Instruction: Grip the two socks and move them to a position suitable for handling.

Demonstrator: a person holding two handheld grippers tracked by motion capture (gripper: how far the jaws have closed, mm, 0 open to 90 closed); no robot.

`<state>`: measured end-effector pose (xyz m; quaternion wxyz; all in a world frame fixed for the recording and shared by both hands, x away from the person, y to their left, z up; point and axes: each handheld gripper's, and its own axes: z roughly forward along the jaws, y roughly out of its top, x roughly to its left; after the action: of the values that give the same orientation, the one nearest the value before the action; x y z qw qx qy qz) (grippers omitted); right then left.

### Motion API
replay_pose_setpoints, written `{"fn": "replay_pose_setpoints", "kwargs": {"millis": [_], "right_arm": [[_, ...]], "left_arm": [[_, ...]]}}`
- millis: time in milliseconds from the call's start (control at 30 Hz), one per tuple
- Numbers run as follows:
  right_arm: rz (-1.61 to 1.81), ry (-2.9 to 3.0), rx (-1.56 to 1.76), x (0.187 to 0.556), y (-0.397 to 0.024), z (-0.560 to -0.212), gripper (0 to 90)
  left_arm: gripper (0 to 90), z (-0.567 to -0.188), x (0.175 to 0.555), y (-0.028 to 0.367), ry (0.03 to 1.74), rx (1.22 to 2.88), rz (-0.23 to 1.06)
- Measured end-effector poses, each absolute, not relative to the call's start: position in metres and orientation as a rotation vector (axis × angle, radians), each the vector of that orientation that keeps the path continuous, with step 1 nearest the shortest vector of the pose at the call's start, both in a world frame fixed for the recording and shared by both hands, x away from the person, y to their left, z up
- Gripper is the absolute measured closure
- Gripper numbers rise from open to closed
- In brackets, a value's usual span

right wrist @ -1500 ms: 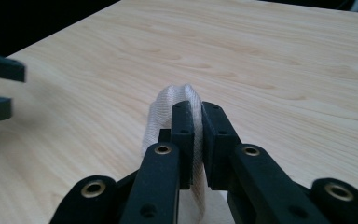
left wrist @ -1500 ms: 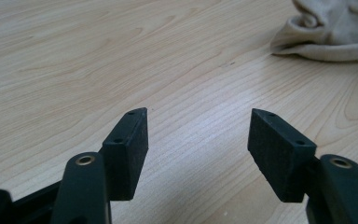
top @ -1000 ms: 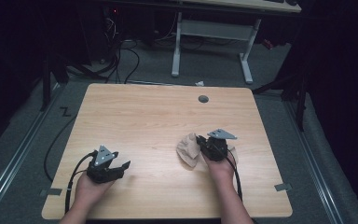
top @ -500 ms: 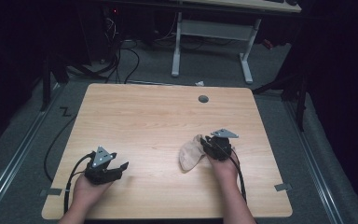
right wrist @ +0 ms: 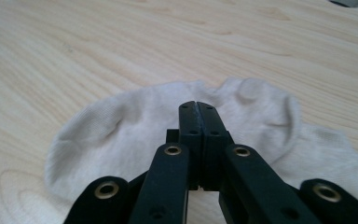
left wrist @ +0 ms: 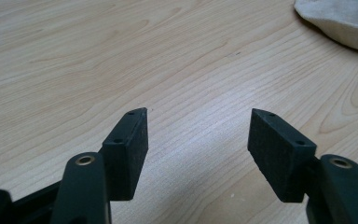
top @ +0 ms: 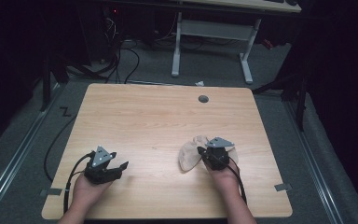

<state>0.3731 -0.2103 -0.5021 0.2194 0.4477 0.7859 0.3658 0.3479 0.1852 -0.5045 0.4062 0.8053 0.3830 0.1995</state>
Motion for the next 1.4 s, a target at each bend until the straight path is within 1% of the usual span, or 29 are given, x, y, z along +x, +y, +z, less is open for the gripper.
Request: {"fn": "replay_pose_setpoints", "kwargs": {"millis": [300, 667, 833, 900, 1033, 1167, 1267, 1333, 1400], "right_arm": [[0.879, 2.267, 1.228, 0.374, -0.198, -0.525, 89.6], [0.982, 2.389, 1.097, 0.35, -0.156, -0.526, 86.8], [0.984, 2.441, 1.0, 0.338, -0.136, -0.526, 82.3], [0.979, 2.452, 0.985, 0.336, -0.133, -0.525, 77.5], [1.007, 2.433, 0.976, 0.334, -0.136, -0.519, 69.3], [1.043, 2.358, 1.015, 0.335, -0.149, -0.511, 61.3], [1.048, 2.305, 1.06, 0.339, -0.162, -0.509, 57.6], [1.057, 2.274, 1.09, 0.343, -0.172, -0.507, 57.8], [1.073, 2.25, 1.096, 0.346, -0.178, -0.505, 58.5]], "left_arm": [[38.6, -0.505, 0.348, 0.185, 0.965, 2.031, 0.5], [38.1, -0.504, 0.345, 0.178, 0.94, 2.047, 0.496], [37.5, -0.503, 0.343, 0.172, 0.934, 2.045, 0.486], [36.7, -0.5, 0.342, 0.169, 0.928, 2.032, 0.485], [31.6, -0.5, 0.339, 0.161, 0.917, 2.025, 0.449], [27.6, -0.501, 0.336, 0.15, 0.89, 2.038, 0.41], [24.9, -0.502, 0.332, 0.136, 0.853, 2.056, 0.39], [25.5, -0.501, 0.331, 0.126, 0.825, 2.07, 0.382], [31.3, -0.501, 0.331, 0.114, 0.803, 2.078, 0.342]]}}
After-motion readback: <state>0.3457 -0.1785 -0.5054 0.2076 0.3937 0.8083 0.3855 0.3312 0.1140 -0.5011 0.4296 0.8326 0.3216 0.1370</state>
